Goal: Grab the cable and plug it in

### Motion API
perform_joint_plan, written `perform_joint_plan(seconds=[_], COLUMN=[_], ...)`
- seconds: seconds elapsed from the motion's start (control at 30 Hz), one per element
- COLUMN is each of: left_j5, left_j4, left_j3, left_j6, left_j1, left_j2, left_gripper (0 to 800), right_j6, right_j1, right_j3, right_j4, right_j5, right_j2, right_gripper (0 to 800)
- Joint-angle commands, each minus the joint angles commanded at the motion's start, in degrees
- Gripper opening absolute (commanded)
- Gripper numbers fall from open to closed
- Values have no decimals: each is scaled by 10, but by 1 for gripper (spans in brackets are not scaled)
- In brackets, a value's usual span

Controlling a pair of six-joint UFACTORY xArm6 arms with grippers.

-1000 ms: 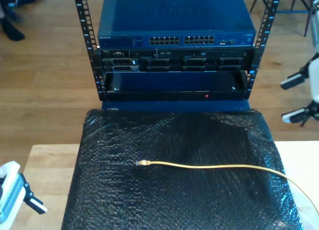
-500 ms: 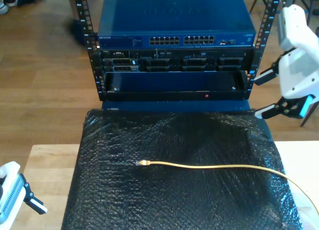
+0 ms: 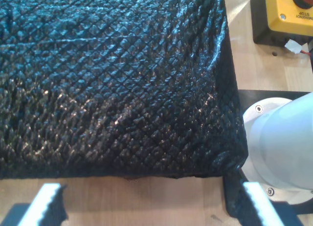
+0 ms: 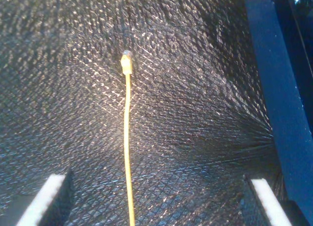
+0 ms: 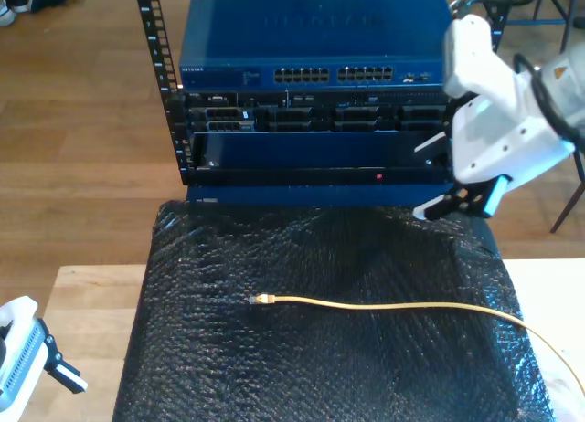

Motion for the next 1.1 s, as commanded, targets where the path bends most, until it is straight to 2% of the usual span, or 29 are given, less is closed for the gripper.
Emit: perform_joint_plan(seconds=[0.37, 0.6, 0.9, 1.1], left_j5=[-4, -5, -4, -5], left_j4=[-1, -1, -1, -1], left_j3=[4, 4, 4, 4], left_j6=[0, 0, -1, -8], left_j1=[-1, -1, -1, -1], left_j2=[0, 1, 10, 11], left_gripper=[800, 800, 800, 800], right_j6=[46, 115, 166, 246], right_j1=[58, 121, 176, 229], right_j3=[-3, -19, -57, -86], right_j4=[-54, -156, -215, -309], right_j5=[-46, -65, -75, -76], right_j2=[26, 60, 115, 161], right_gripper=[797, 797, 797, 797])
